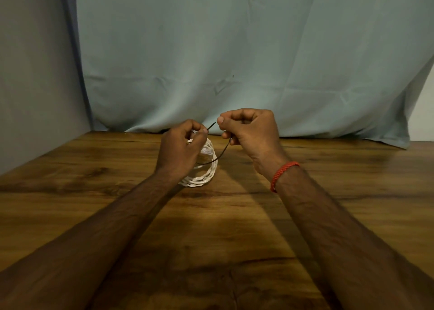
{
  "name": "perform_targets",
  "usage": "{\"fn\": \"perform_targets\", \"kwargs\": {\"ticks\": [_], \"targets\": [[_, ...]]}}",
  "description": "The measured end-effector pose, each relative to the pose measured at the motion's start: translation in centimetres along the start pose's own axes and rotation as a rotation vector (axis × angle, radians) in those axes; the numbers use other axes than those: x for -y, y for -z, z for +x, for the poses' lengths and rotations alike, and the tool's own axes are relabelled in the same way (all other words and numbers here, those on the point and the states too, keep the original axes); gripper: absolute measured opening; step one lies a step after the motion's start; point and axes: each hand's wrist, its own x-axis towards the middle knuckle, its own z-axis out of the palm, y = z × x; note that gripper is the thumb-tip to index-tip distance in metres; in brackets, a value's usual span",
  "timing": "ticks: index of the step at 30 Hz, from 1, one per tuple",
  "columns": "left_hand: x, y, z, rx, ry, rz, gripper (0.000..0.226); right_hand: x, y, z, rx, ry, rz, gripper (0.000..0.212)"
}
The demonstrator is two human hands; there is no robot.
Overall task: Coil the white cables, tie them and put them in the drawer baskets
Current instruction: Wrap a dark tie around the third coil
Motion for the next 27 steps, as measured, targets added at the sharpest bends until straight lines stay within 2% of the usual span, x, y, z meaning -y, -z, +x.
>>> {"fn": "perform_targets", "kwargs": {"ticks": [10, 15, 20, 27], "targets": [[-0.07, -0.24, -0.23, 0.046, -0.076, -0.039, 0.012, -0.08, -0.51, -0.35, 0.041, -0.02, -0.014, 0.013], [-0.27, -0.23, -0.4, 0.048, -0.066, -0.073, 0.009, -0.36, -0.42, -0.19, -0.02, 0.01, -0.08, 0.011], [-0.6, -0.19, -0.53, 0.062, -0.095, -0.084, 0.008, -0.57, -0.26, 0.01, -0.064, -0.008, -0.01, 0.013], [-0.55, -0.12, -0.43, 0.067, -0.122, -0.087, 0.011, -0.21, -0.28, -0.16, -0.037, -0.059, 0.067, 0.018]]}}
